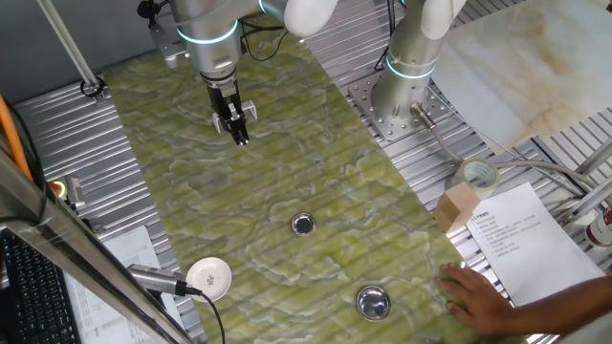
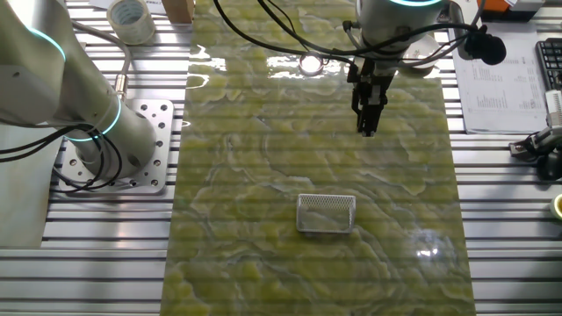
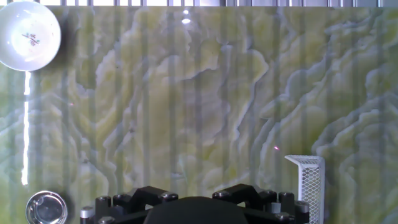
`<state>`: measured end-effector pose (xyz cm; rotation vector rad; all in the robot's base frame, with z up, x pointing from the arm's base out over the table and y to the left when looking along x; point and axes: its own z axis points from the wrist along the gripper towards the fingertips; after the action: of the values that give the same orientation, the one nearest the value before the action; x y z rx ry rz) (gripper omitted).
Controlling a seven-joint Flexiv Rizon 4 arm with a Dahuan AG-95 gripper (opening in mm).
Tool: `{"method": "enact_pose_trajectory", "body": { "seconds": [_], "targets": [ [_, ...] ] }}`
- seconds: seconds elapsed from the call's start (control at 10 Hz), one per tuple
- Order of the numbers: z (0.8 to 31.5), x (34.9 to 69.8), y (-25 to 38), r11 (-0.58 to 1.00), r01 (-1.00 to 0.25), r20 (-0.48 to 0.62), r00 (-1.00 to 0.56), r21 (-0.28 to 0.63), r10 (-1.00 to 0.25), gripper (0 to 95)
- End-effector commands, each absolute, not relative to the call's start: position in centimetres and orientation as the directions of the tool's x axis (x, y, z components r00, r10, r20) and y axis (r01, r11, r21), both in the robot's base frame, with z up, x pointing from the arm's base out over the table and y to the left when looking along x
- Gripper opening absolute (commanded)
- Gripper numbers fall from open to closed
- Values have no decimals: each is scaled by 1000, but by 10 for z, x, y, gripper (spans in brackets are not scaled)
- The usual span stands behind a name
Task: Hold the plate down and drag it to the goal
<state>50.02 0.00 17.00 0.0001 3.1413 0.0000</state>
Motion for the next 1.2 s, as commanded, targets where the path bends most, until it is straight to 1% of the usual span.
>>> {"method": "enact_pose_trajectory", "body": {
  "seconds": [0.1,0.2,1.2],
  "targets": [
    [170,500,0,1000,0,0,-1000,0,0,950],
    [170,500,0,996,-85,21,-996,-26,-85,0],
    [169,501,4,994,-102,18,-995,-30,-101,0]
  ]
}}
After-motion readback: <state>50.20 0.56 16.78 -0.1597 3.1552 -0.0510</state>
